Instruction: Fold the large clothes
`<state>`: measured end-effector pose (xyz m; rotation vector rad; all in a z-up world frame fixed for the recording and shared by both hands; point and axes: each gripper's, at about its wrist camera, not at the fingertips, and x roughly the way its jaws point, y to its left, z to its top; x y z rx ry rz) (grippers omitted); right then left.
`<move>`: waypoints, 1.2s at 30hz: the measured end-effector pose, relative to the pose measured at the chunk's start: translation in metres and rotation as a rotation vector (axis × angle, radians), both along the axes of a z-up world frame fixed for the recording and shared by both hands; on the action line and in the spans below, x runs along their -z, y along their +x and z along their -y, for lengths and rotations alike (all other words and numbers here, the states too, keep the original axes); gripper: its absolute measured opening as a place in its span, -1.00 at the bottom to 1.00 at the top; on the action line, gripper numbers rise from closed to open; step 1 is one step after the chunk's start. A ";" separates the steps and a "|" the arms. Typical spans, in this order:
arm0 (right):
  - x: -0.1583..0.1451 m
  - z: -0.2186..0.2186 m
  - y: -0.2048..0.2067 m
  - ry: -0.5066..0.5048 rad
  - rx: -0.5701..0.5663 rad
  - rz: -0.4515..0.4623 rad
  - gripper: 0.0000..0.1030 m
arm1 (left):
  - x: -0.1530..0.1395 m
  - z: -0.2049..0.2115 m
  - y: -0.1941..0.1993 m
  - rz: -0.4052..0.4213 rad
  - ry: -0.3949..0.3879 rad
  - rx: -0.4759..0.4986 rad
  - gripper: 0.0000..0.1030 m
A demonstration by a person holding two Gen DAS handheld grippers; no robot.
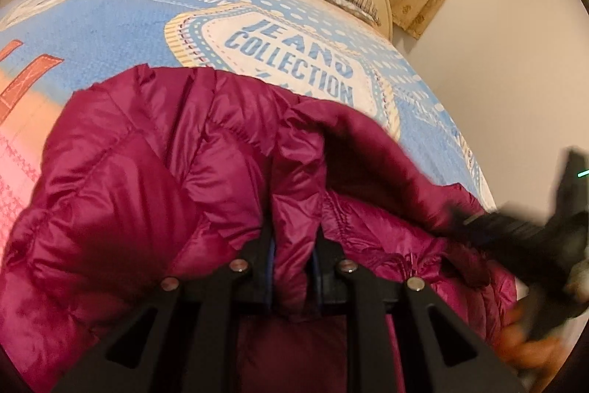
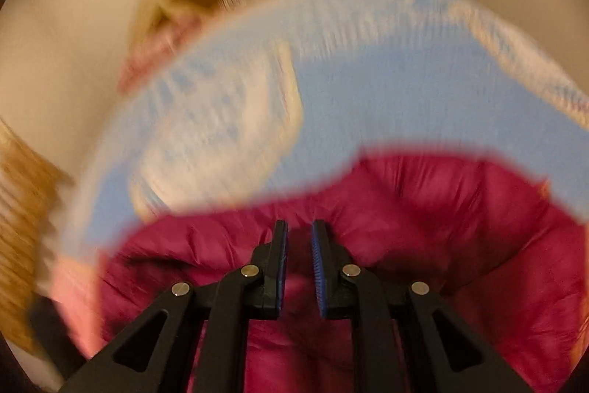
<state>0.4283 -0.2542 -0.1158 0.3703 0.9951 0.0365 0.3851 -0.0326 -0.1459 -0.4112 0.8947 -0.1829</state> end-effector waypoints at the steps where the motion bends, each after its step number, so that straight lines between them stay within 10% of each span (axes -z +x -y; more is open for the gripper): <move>1: 0.013 -0.003 -0.002 -0.012 -0.017 0.001 -0.74 | -0.005 0.001 -0.001 -0.010 0.019 0.020 -0.57; 12: 0.021 -0.004 -0.017 -0.027 -0.025 0.120 -0.75 | -0.110 0.011 -0.017 0.272 0.159 0.013 0.37; 21: 0.016 -0.004 -0.020 -0.019 -0.024 0.130 -0.74 | -0.010 0.036 0.056 -0.027 0.329 -0.013 0.41; 31: -0.007 0.014 -0.031 0.110 -0.014 0.153 -0.74 | 0.004 0.036 0.054 0.012 0.328 -0.006 0.52; 36: -0.019 0.032 -0.035 -0.042 0.037 0.134 -0.74 | 0.005 0.040 0.057 0.012 0.341 -0.007 0.52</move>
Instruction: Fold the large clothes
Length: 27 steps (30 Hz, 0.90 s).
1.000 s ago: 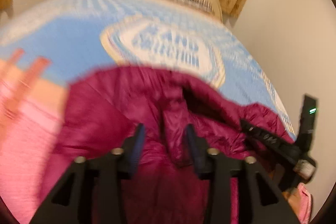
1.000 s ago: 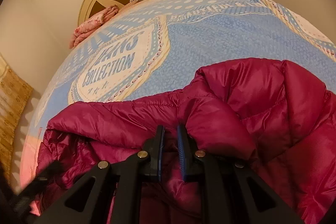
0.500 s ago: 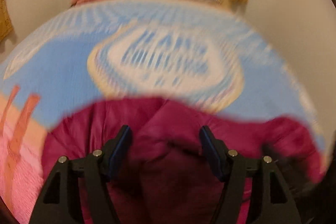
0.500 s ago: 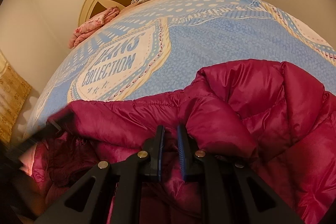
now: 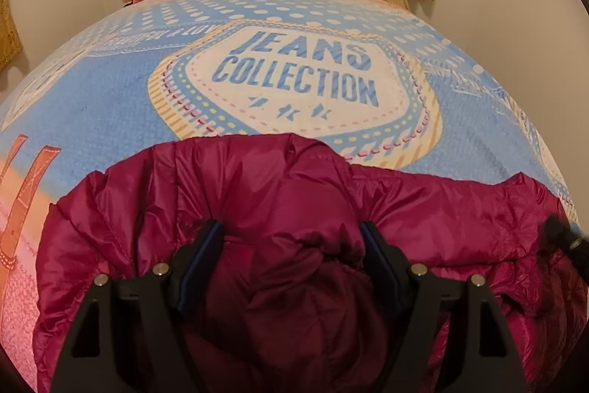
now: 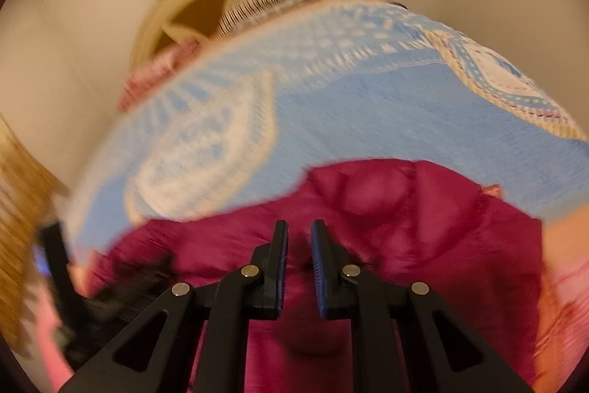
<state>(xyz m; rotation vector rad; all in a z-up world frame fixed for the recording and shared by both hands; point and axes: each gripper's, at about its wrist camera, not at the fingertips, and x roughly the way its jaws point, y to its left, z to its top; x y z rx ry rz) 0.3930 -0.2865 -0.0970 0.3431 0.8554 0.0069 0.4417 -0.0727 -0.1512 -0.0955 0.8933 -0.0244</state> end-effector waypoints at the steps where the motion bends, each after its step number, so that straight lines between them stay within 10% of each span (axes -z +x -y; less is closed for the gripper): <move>1: 0.013 0.001 0.006 -0.019 -0.018 -0.060 -0.74 | 0.000 0.000 -0.001 0.001 -0.002 0.000 0.52; 16: 0.012 -0.007 -0.012 -0.116 -0.040 -0.015 -0.74 | -0.016 -0.008 -0.018 -0.024 -0.064 0.088 0.59; 20: -0.037 0.012 -0.078 0.014 -0.015 0.133 -0.74 | -0.053 -0.041 -0.074 0.074 -0.182 0.192 0.59; 27: -0.094 0.027 -0.224 -0.072 -0.030 0.232 -0.72 | -0.085 -0.127 -0.190 0.180 -0.257 0.270 0.78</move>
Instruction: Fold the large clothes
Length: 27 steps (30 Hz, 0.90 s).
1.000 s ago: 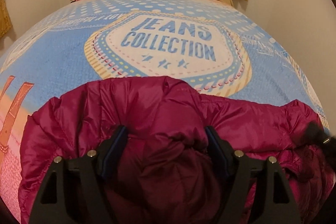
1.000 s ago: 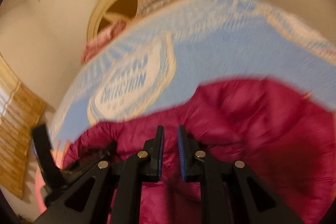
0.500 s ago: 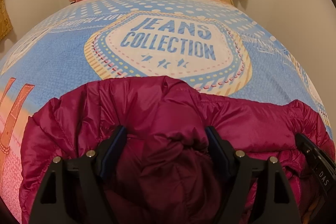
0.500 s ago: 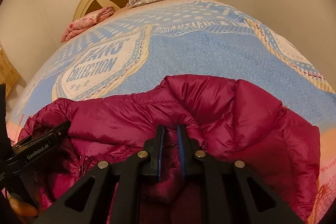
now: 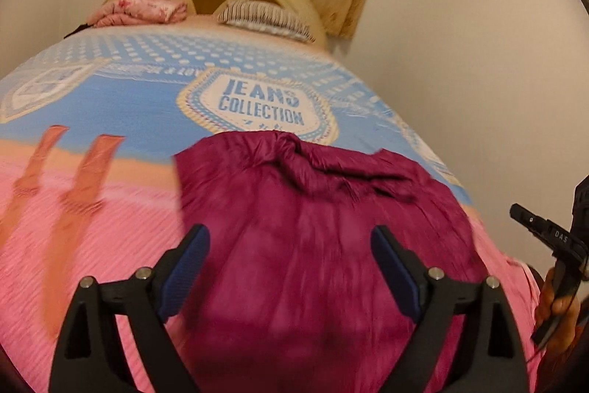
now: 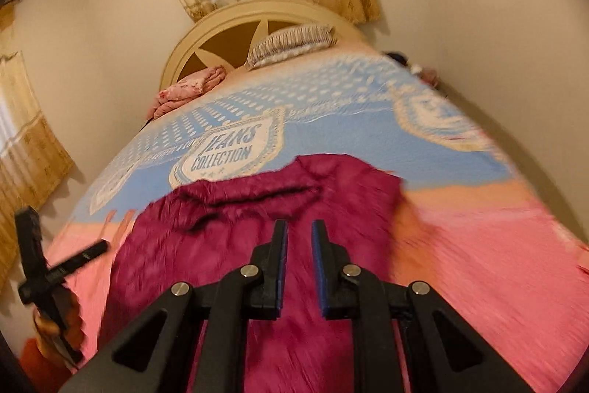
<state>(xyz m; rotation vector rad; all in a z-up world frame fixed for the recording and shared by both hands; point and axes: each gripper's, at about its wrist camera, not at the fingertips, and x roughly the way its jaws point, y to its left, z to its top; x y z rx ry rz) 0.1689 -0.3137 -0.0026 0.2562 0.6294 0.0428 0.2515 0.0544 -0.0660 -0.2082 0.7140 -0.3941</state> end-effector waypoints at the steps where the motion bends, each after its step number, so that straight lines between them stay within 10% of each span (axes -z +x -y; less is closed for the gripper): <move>1: -0.004 0.004 -0.025 -0.004 0.005 0.004 -0.71 | -0.002 -0.011 -0.021 0.010 0.002 0.013 0.78; 8: -0.021 0.032 -0.187 0.022 0.096 0.078 0.42 | -0.001 -0.050 -0.119 0.051 0.050 0.123 0.80; 16: 0.007 0.020 -0.278 -0.084 0.046 -0.077 0.42 | 0.037 -0.067 -0.190 -0.007 -0.002 0.193 0.85; 27: 0.084 -0.011 -0.278 -0.168 0.038 -0.260 0.42 | 0.092 -0.068 -0.236 -0.100 0.006 0.172 0.82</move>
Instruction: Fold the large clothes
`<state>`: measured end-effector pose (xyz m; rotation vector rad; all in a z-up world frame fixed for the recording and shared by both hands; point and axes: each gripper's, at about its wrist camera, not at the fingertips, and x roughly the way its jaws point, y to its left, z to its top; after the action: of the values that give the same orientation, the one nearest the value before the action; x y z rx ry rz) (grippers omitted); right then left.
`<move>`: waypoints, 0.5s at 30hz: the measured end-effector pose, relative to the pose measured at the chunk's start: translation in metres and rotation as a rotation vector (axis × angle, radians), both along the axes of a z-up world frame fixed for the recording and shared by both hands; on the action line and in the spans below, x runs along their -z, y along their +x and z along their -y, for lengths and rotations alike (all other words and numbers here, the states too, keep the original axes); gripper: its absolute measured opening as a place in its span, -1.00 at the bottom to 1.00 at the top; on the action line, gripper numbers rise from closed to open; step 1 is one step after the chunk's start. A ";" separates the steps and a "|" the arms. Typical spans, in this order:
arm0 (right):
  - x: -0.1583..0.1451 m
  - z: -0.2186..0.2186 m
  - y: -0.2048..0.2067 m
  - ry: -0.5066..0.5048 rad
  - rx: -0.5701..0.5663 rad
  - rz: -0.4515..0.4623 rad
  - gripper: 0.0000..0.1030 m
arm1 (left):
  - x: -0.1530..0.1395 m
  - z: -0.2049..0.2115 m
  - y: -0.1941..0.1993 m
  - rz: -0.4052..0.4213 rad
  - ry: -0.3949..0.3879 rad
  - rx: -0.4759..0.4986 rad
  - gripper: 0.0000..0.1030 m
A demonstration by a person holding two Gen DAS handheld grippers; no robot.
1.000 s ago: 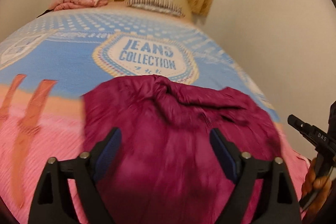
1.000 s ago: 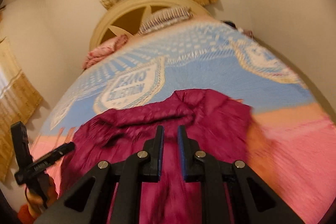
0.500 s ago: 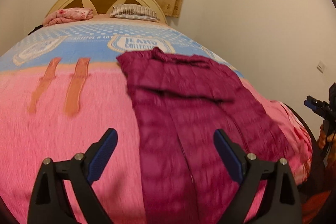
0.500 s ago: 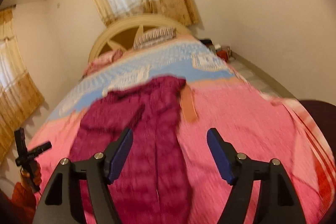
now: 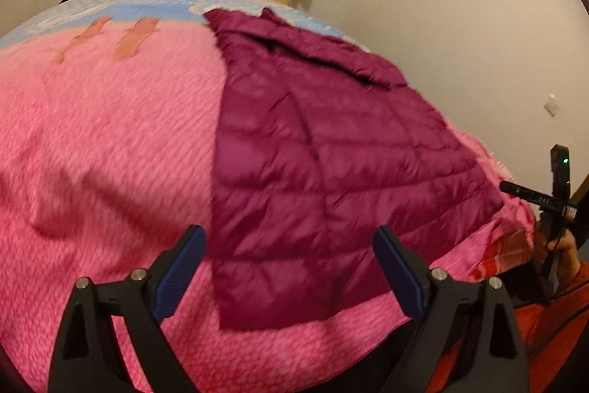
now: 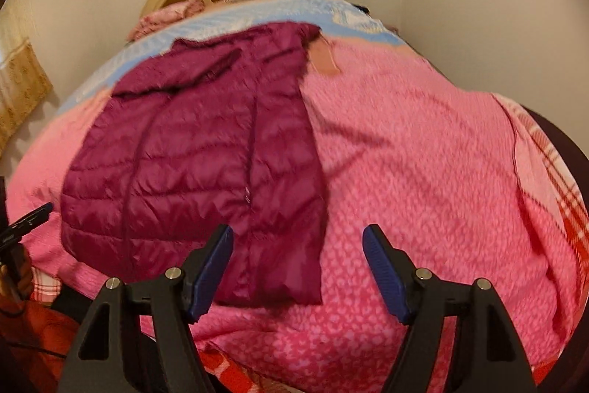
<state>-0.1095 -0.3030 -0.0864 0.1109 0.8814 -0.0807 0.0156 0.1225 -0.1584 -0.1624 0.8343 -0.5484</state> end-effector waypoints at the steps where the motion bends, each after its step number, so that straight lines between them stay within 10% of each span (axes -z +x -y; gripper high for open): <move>1: 0.004 -0.001 -0.001 -0.004 0.002 -0.015 0.42 | 0.004 -0.002 -0.001 -0.013 0.002 -0.001 0.82; 15: 0.017 -0.027 0.000 -0.131 -0.092 -0.088 0.32 | 0.048 -0.003 0.006 -0.148 -0.080 0.037 0.82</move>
<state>-0.1093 -0.2760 -0.1036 -0.0558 0.9650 -0.0579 0.0219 0.1254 -0.2068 -0.2632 0.9608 -0.6103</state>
